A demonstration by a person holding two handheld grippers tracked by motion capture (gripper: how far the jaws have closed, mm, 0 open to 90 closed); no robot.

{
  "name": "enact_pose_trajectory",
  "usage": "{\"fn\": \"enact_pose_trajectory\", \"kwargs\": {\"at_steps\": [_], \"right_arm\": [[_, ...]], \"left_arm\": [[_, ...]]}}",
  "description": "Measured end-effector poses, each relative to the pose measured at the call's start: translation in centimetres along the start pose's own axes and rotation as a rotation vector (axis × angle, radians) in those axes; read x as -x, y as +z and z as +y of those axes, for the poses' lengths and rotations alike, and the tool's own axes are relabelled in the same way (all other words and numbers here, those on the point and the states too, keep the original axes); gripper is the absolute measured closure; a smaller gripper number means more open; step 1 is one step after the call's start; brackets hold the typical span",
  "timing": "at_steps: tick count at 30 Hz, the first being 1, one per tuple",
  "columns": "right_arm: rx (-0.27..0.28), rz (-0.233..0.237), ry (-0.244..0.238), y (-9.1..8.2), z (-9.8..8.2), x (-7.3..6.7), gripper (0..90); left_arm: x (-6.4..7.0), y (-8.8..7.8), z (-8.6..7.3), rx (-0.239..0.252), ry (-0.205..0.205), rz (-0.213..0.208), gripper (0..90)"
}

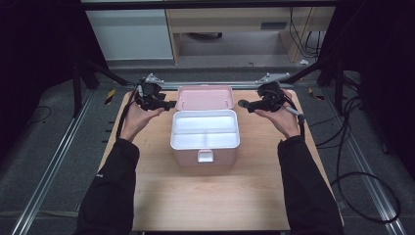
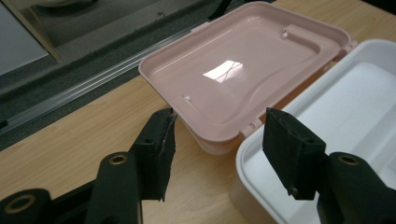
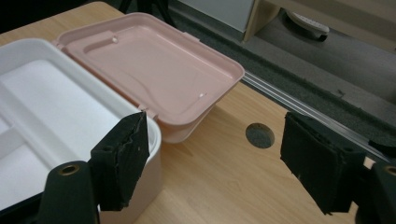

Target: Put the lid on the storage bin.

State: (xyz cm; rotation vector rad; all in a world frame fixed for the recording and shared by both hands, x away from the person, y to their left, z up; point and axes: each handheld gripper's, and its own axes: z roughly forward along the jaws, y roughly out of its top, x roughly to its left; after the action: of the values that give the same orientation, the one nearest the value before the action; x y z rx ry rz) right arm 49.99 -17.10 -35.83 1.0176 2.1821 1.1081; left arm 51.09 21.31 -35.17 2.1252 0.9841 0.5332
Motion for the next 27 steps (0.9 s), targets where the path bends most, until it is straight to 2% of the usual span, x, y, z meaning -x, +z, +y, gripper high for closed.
{"fn": "enact_pose_trajectory", "kwargs": {"at_steps": [1, 3, 5, 8, 9, 13, 19, 27], "right_arm": [[-0.001, -0.007, 0.0, 0.4, 0.4, 0.2, 23.6], [0.003, -0.024, -0.002, 0.8, 0.8, 0.4, 23.7], [0.029, -0.025, 0.016, 1.4, 1.3, 0.7, 23.9], [0.075, -0.024, 0.097, 2.6, 1.6, 1.2, 23.9], [0.077, -0.022, 0.122, 3.1, 1.6, 1.3, 23.8], [0.044, -0.021, 0.135, 5.4, 1.0, 1.2, 23.9], [-0.015, 0.002, 0.14, 8.4, 0.0, 0.7, 24.4], [-0.05, 0.028, 0.147, 10.4, -0.8, 0.3, 28.0]], "left_arm": [[-0.3, 0.5, 0.1, 0.015, -0.03, 0.0, 43.6], [-0.4, 1.1, 0.2, 0.03, -0.039, 0.017, 43.8], [-0.6, 1.7, 0.3, 0.037, -0.065, 0.027, 44.6], [-0.9, 2.7, 0.6, 0.025, -0.094, 0.042, 45.0], [-0.9, 3.0, 0.7, 0.021, -0.092, 0.05, 45.0], [-1.1, 4.3, 0.7, 0.003, -0.09, 0.06, 44.2], [-1.5, 6.1, 0.0, -0.029, -0.111, 0.048, 43.2], [-1.6, 7.8, -0.7, -0.07, -0.12, 0.038, 43.5]]}}
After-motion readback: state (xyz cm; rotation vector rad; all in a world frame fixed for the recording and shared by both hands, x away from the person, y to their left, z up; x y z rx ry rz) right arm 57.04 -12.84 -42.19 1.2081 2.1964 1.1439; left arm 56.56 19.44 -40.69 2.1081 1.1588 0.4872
